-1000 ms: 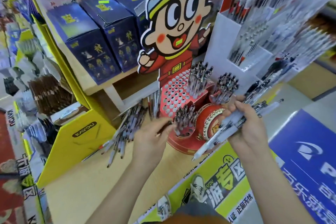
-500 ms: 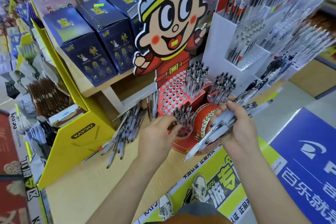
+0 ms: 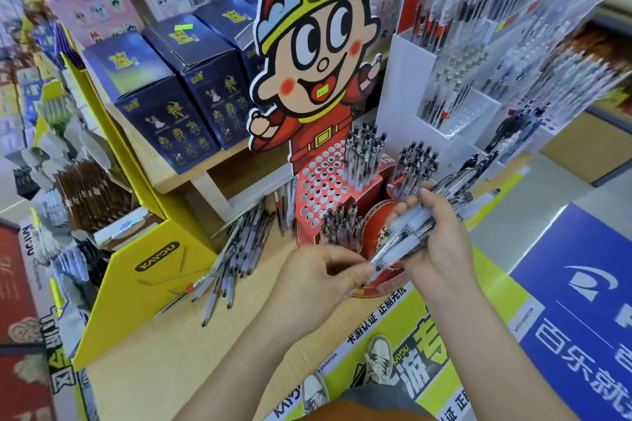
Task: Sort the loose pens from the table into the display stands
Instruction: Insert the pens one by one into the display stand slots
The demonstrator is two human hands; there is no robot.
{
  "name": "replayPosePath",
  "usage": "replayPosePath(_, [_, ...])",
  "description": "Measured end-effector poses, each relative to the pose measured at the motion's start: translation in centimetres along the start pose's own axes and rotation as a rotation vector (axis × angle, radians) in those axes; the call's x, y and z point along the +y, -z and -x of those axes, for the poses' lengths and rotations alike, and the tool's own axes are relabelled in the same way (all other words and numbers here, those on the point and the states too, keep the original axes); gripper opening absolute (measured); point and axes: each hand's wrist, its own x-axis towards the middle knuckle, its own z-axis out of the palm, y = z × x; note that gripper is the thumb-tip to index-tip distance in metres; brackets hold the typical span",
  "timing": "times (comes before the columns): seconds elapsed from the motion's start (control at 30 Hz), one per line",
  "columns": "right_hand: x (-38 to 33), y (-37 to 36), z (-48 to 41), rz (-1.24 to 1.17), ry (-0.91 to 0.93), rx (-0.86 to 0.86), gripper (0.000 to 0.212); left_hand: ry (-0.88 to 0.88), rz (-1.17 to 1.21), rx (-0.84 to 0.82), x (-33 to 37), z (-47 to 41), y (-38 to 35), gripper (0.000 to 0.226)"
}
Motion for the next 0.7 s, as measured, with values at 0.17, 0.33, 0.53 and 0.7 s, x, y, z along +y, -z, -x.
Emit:
replayPosePath(0.17, [-1.8, 0.1, -0.7, -0.051, 0.025, 0.037, 0.018, 0.087, 0.051, -0.077, -0.5, 0.9, 1.3, 0.01])
replayPosePath(0.33, [-4.3, 1.7, -1.5, -0.037, -0.019, -0.076, 0.016, 0.137, 0.336, 0.02, -1.0, 1.9, 2.2, 0.01])
replayPosePath(0.53, [-1.2, 1.2, 1.7, 0.472, -0.154, -0.401, 0.015, 0.088, 0.498, 0.096, 0.6, 0.2, 0.1, 0.013])
replayPosePath(0.7, [-0.4, 1.2, 2.2, 0.539, -0.163, -0.423, 0.027, 0.034, 0.47, 0.028, 1.0, -0.2, -0.6, 0.017])
